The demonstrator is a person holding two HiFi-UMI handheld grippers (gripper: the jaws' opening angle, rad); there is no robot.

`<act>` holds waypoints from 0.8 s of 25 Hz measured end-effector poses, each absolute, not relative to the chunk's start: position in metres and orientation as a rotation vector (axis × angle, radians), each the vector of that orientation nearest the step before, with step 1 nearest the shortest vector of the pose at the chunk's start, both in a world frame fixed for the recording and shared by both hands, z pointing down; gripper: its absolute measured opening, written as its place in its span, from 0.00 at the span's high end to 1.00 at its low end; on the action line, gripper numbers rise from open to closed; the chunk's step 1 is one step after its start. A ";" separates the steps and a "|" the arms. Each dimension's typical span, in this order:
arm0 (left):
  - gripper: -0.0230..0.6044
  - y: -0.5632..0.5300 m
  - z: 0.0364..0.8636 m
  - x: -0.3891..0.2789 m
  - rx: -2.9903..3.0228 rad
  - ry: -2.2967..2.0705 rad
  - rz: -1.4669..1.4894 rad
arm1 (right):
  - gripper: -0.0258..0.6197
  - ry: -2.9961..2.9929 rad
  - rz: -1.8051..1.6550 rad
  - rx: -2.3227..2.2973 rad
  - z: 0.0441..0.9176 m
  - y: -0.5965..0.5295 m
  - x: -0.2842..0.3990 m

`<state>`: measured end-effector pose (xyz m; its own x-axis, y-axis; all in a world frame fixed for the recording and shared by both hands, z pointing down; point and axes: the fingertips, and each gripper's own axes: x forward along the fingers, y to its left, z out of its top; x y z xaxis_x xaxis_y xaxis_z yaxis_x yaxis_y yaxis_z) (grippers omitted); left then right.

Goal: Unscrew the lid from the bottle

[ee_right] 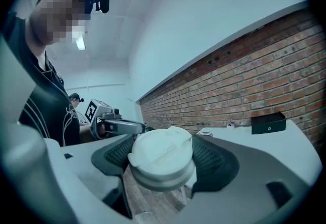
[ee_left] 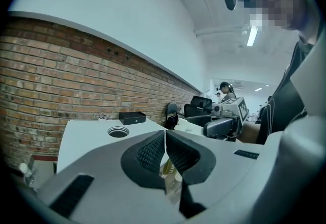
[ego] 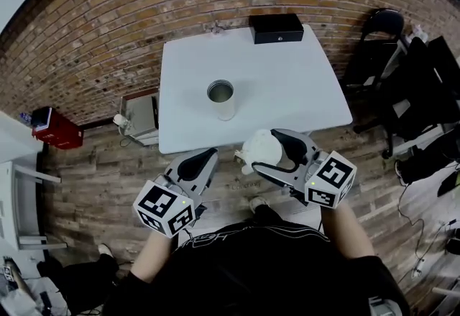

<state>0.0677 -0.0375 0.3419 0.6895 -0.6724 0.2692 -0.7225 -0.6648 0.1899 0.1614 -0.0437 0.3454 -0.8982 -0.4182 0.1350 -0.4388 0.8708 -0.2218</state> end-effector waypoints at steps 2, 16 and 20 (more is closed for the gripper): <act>0.91 -0.040 0.342 0.072 2.617 -1.108 0.255 | 0.40 -2.951 0.360 0.696 0.344 -0.047 0.169; 0.91 -0.027 0.343 0.076 2.600 -1.082 0.247 | 0.40 -2.932 0.329 0.735 0.339 -0.047 0.171; 0.91 -0.024 0.341 0.074 2.598 -1.089 0.233 | 0.40 -2.924 0.312 0.728 0.336 -0.044 0.169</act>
